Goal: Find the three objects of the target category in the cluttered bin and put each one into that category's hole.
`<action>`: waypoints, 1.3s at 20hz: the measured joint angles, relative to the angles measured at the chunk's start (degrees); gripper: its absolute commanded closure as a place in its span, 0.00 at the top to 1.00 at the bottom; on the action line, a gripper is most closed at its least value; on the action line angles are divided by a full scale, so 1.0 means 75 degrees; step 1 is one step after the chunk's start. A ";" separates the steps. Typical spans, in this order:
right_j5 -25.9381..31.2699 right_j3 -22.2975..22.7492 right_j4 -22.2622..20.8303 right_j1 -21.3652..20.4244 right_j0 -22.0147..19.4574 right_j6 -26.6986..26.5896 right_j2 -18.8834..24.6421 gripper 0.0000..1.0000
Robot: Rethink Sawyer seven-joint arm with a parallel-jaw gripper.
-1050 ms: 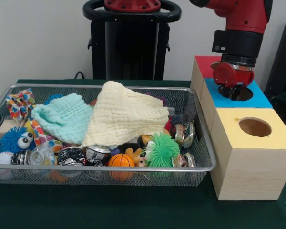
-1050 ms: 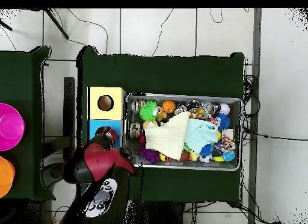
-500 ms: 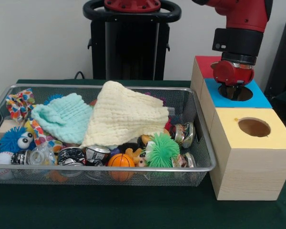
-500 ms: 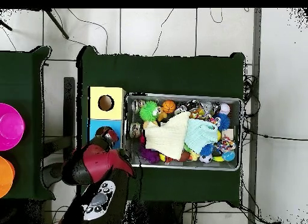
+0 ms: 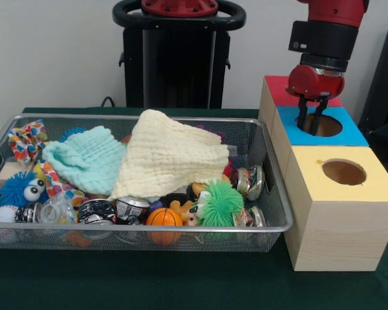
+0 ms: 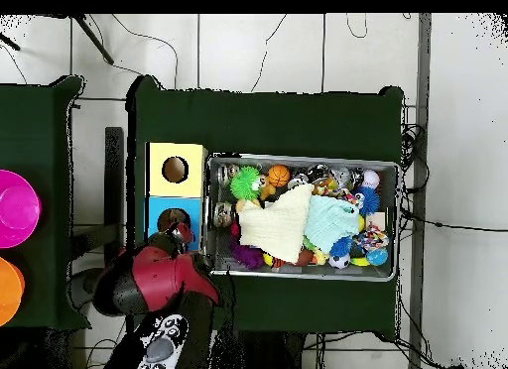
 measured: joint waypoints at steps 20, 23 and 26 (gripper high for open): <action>0.2637 0.0613 -0.0168 -0.1951 -0.0515 0.0002 -0.0394 1.00; 0.2648 0.0547 -0.0457 -0.2086 -0.0980 0.0002 -0.0395 1.00; 0.2648 0.0479 -0.0684 -0.2150 -0.1467 0.0002 -0.0390 1.00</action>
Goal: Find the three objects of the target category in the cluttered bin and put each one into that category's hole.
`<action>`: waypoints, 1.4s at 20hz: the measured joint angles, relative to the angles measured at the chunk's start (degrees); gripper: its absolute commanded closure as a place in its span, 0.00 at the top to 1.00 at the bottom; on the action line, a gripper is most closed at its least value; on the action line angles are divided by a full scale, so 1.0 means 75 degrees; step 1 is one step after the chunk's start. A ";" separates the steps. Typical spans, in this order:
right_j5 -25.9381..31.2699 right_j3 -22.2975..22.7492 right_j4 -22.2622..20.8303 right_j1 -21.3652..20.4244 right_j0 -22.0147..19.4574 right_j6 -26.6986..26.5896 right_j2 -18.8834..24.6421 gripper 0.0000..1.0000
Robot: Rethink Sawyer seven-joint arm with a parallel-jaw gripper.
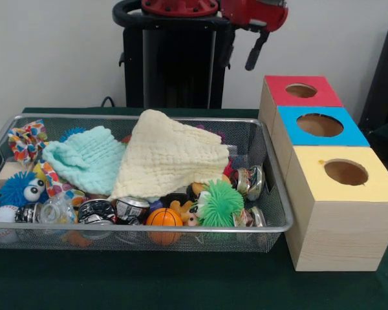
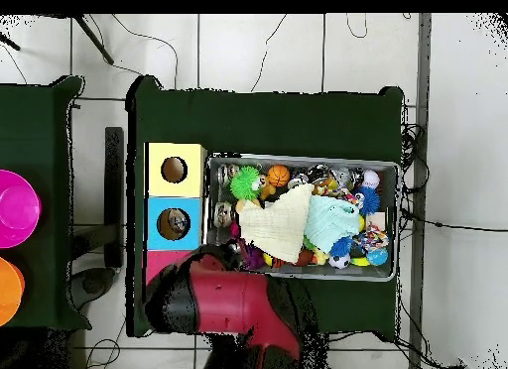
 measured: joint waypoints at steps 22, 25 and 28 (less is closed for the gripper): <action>-0.0197 -0.1164 -0.1480 0.0713 -0.2286 0.0000 0.0562 1.00; -0.0195 -0.1338 -0.1477 0.0879 -0.2298 0.0000 0.0619 1.00; -0.0195 -0.1529 -0.1424 0.1121 -0.2335 0.0000 0.0665 1.00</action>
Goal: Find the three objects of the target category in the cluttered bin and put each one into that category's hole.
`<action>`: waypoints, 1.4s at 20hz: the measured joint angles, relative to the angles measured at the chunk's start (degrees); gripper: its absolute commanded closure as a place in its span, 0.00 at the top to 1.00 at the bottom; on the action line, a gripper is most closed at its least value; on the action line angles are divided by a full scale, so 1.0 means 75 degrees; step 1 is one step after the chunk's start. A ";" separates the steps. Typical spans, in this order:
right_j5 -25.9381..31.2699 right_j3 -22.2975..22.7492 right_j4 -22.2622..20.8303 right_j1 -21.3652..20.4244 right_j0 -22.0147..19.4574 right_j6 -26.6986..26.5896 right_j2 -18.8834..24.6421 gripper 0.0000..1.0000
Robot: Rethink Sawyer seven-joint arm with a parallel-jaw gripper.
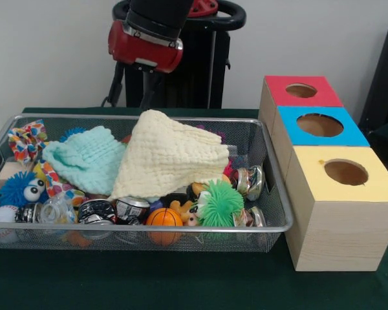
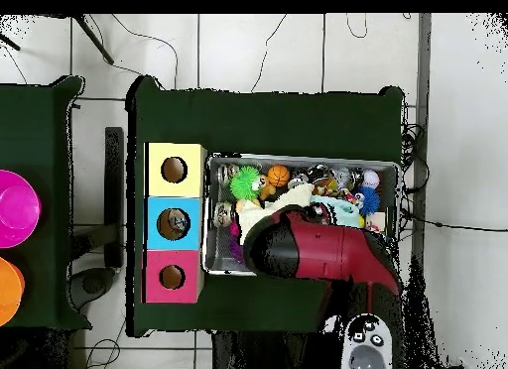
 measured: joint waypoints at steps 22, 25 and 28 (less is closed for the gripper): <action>-0.0002 -0.0795 0.0262 0.1341 -0.2232 0.0000 0.1738 1.00; -0.0002 -0.0958 0.0191 0.1493 -0.2137 0.0000 0.1752 1.00; -0.0002 -0.1139 0.0152 0.1636 -0.2040 0.0000 0.1791 1.00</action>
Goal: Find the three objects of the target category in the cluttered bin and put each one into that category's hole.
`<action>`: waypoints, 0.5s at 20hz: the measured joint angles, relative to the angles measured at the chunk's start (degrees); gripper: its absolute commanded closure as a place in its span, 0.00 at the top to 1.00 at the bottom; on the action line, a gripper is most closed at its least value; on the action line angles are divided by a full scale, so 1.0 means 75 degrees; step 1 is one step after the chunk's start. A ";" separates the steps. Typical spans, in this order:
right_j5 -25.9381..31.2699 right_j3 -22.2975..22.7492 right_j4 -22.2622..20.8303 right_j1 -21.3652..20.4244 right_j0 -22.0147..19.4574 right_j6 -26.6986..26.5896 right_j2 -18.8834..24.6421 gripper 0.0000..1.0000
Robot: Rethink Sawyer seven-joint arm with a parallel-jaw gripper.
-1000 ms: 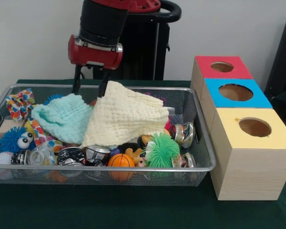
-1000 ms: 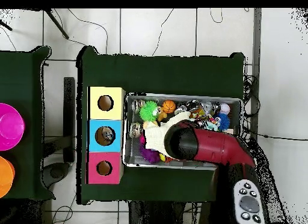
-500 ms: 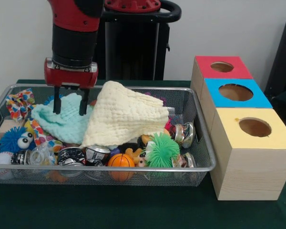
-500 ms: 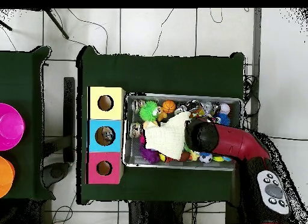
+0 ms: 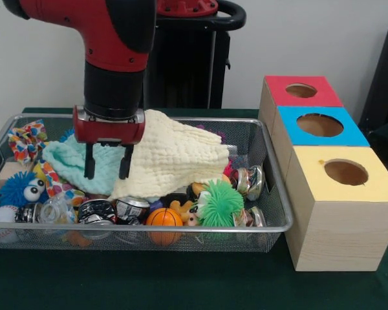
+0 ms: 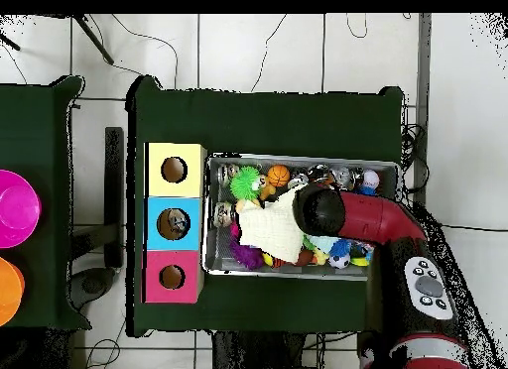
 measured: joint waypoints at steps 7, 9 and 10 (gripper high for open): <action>0.0039 -0.0223 -0.0002 -0.0120 0.0042 0.0000 0.0260 1.00; 0.0214 -0.0272 -0.0003 -0.0289 0.0026 0.0000 0.0379 1.00; 0.0281 -0.0285 -0.0005 -0.0332 0.0016 0.0000 0.0411 1.00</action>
